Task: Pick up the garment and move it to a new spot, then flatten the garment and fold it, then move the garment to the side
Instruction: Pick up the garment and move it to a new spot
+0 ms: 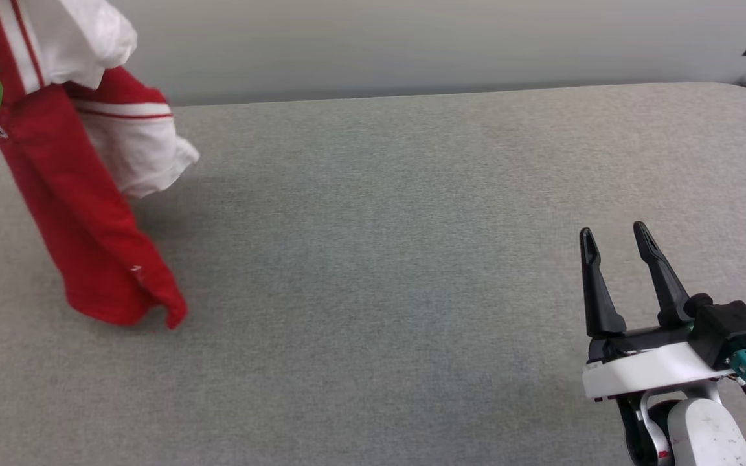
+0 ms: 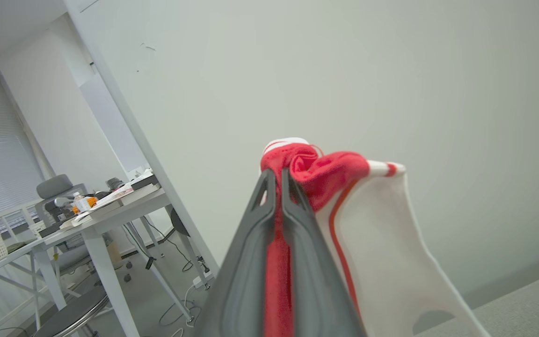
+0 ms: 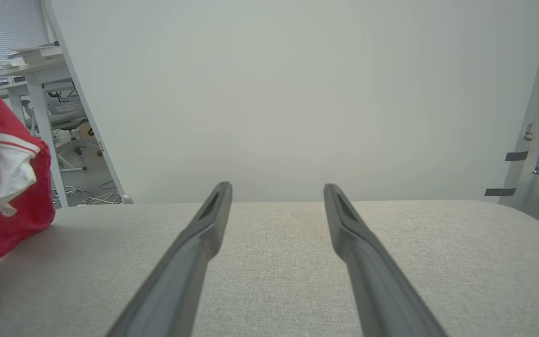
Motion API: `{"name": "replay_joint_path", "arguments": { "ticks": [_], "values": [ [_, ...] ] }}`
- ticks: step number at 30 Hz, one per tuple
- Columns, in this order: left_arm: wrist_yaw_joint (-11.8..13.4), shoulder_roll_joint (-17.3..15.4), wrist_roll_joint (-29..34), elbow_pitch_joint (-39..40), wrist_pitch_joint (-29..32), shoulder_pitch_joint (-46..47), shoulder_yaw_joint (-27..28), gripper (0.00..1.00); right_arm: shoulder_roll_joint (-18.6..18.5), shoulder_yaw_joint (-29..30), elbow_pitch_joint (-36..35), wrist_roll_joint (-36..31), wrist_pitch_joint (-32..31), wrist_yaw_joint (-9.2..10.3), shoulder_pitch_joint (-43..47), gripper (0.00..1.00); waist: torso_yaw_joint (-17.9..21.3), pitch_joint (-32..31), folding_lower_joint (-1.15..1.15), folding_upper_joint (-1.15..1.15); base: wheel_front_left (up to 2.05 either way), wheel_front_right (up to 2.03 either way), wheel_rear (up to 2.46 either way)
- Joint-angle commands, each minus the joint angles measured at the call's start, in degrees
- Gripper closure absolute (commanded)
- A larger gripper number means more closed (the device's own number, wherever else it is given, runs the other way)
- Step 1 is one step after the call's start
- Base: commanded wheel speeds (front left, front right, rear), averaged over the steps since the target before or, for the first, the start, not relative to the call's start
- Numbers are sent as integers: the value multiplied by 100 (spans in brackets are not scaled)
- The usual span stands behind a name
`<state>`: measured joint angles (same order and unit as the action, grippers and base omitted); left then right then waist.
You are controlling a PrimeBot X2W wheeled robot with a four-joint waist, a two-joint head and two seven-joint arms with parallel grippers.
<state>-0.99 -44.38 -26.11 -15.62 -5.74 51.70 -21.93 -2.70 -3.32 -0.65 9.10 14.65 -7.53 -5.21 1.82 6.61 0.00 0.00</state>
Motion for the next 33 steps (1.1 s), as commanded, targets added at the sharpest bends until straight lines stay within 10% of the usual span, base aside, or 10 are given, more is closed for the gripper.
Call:
{"name": "replay_joint_path", "arguments": {
  "ticks": [1,18,33],
  "values": [
    [-87,115,72,6,55,220,-90,100,-18,23,15,42,35,4,9,0,435,-65,0,0,0,0,0],
    [-641,1466,-216,-1647,-547,2254,-1082,100,-18,190,39,159,35,4,2,0,1498,-1,0,0,0,0,0],
    [-435,1919,-1628,-1289,-867,-694,-2076,100,-18,340,57,89,35,4,89,0,857,11,0,0,0,0,0]
  ]
}}
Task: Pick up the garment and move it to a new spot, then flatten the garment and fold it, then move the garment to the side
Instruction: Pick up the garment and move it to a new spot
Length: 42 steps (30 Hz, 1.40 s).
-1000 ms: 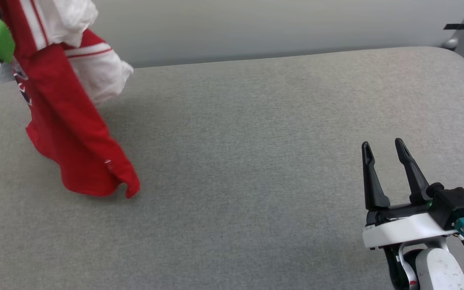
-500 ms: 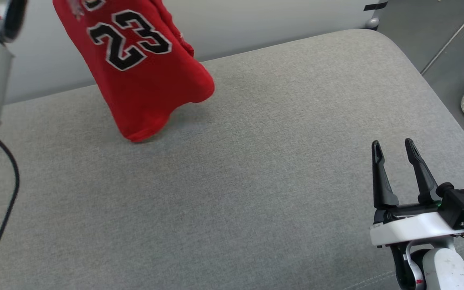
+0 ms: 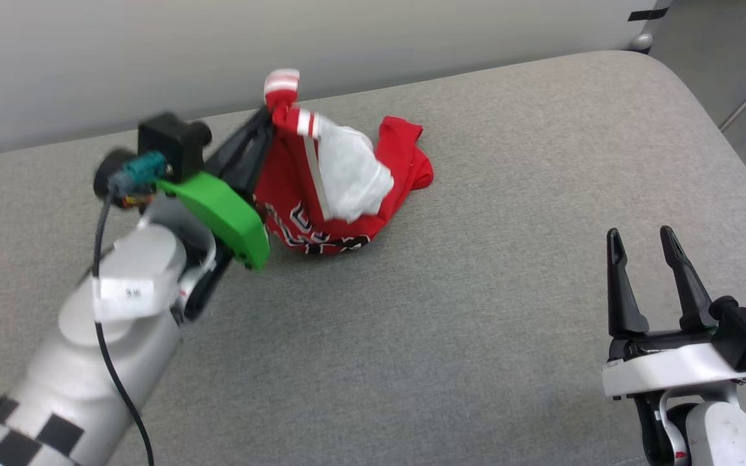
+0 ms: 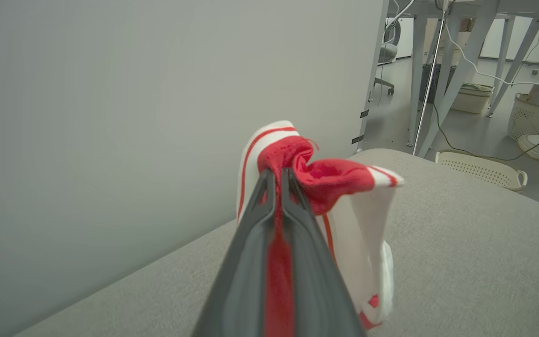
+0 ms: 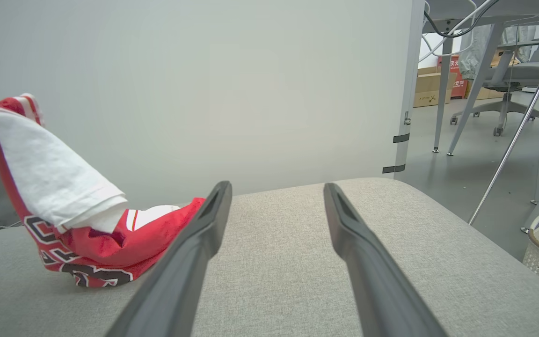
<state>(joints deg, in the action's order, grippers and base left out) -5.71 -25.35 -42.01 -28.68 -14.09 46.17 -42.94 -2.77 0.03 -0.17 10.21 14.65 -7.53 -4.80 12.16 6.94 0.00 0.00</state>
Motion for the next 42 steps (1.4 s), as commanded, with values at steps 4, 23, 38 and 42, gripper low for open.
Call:
{"name": "replay_joint_path", "arguments": {
  "ticks": [4,23,38,42],
  "values": [
    [222,143,-259,109,-70,-1156,70,100,-10,-6,49,-82,35,4,87,0,-467,-39,0,0,0,0,0],
    [175,878,-257,-572,9,-2813,-413,0,-10,-16,367,-343,35,4,242,0,-1387,-437,0,0,0,0,0],
    [634,908,1573,1869,-89,-3784,1994,0,-10,-55,486,-428,35,4,605,0,-1607,-867,0,0,0,0,0],
    [582,1222,2076,2378,-90,-4390,2718,0,-10,-61,510,-400,35,4,672,0,-1620,-885,0,0,0,0,0]
  ]
}}
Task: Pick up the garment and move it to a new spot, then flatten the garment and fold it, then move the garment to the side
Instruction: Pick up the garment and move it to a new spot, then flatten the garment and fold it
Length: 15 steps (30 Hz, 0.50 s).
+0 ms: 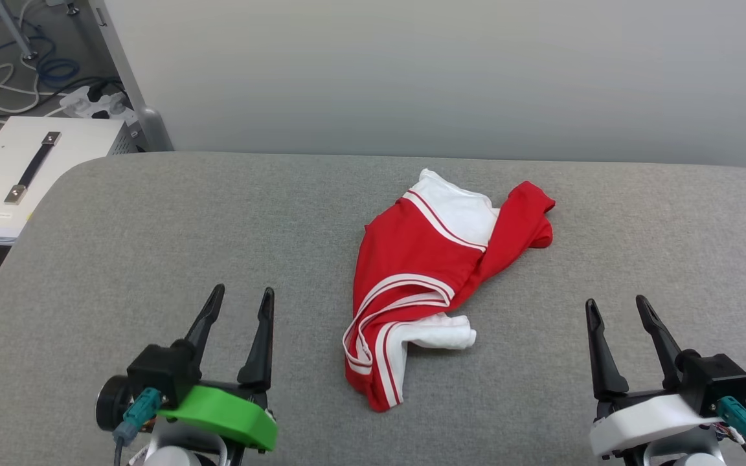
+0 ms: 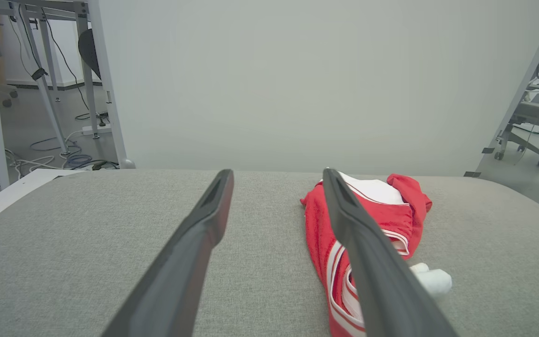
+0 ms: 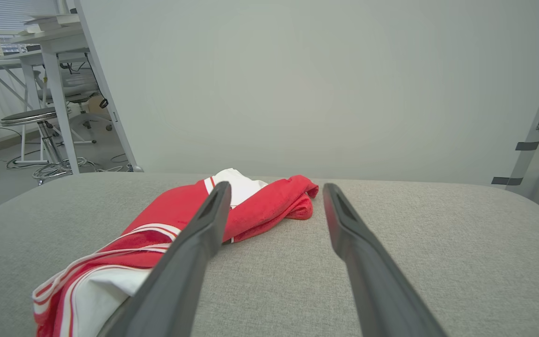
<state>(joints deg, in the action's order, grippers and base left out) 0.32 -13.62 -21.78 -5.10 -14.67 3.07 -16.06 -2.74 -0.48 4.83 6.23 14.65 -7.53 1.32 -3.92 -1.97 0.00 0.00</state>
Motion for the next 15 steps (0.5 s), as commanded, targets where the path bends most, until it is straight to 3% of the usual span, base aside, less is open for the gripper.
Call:
{"name": "replay_joint_path", "arguments": {
  "ticks": [1,5,10,15],
  "values": [
    [-87,132,162,66,-32,-215,172,0,-14,-6,21,9,35,4,79,0,-30,10,0,0,0,0,0],
    [-405,374,520,44,-32,-436,470,0,-14,-13,73,28,35,4,116,0,-128,56,0,0,0,0,0],
    [-616,632,722,-42,-32,-362,691,0,-14,-154,160,-104,18,4,79,0,-318,157,0,0,0,0,0],
    [-728,781,825,-130,-32,-224,771,0,-185,-875,201,-106,-688,4,-195,0,-553,315,0,0,0,0,0]
  ]
}}
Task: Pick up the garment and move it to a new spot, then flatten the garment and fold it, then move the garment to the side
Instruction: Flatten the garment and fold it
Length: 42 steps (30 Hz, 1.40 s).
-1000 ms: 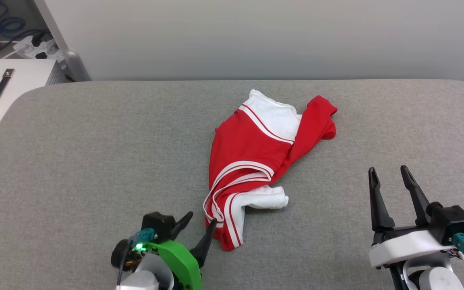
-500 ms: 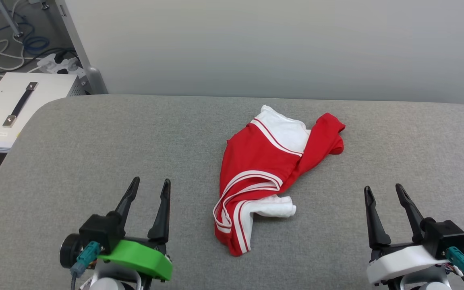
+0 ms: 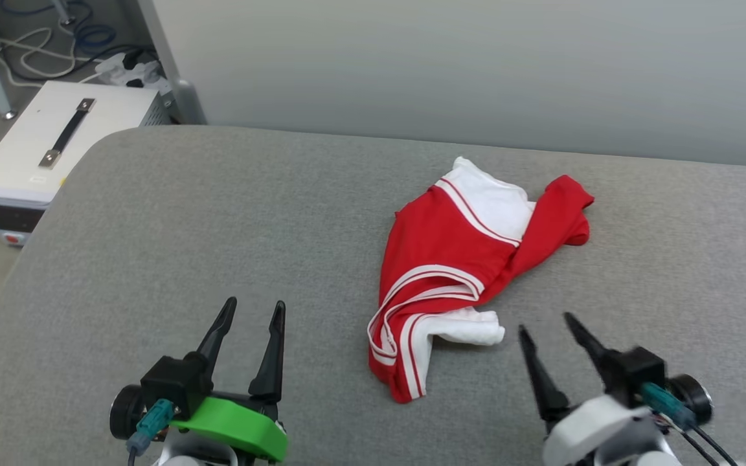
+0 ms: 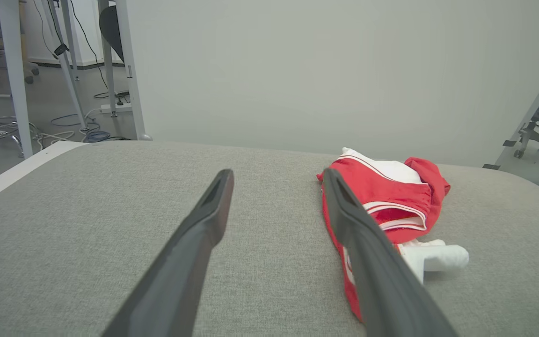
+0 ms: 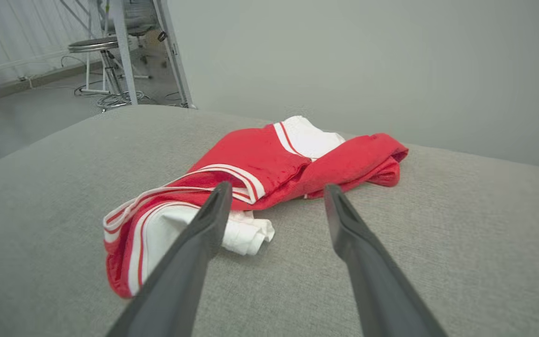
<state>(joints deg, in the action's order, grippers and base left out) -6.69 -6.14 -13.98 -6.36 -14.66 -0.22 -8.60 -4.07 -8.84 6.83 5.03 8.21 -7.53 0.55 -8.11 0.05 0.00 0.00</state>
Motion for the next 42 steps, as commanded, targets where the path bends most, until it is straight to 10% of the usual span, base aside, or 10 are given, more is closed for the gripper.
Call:
{"name": "replay_joint_path", "arguments": {
  "ticks": [1,11,24,25,26,34,42],
  "values": [
    [-37,53,53,-15,-33,128,43,0,-155,-240,-19,96,-241,4,-200,0,-179,154,0,0,0,0,0],
    [-78,219,10,-170,-33,420,-31,0,-1731,-2380,200,1400,-3447,4,-1799,0,-854,637,0,0,0,0,0],
    [-79,274,-164,-292,-34,626,-199,0,-1962,-3196,1257,1810,-3900,4,-2670,0,-1341,979,0,0,0,0,0],
    [-80,277,-162,-303,-34,622,-209,0,-1960,-3257,1338,1843,-3889,4,-2680,62,-1342,985,0,0,0,0,0],
    [-80,278,-161,-309,-34,616,-209,0,-1959,-3295,1393,1870,-3876,4,-2686,100,-1332,986,0,0,0,0,0],
    [-80,265,-153,-371,-34,564,-119,0,-2123,-3356,1550,2065,-3710,4,-2595,100,-858,829,0,0,0,0,0],
    [-80,232,-167,-388,-34,529,-109,0,-3055,-2946,1202,2225,-3981,4,-2170,100,-229,587,0,0,0,0,0]
  ]
}}
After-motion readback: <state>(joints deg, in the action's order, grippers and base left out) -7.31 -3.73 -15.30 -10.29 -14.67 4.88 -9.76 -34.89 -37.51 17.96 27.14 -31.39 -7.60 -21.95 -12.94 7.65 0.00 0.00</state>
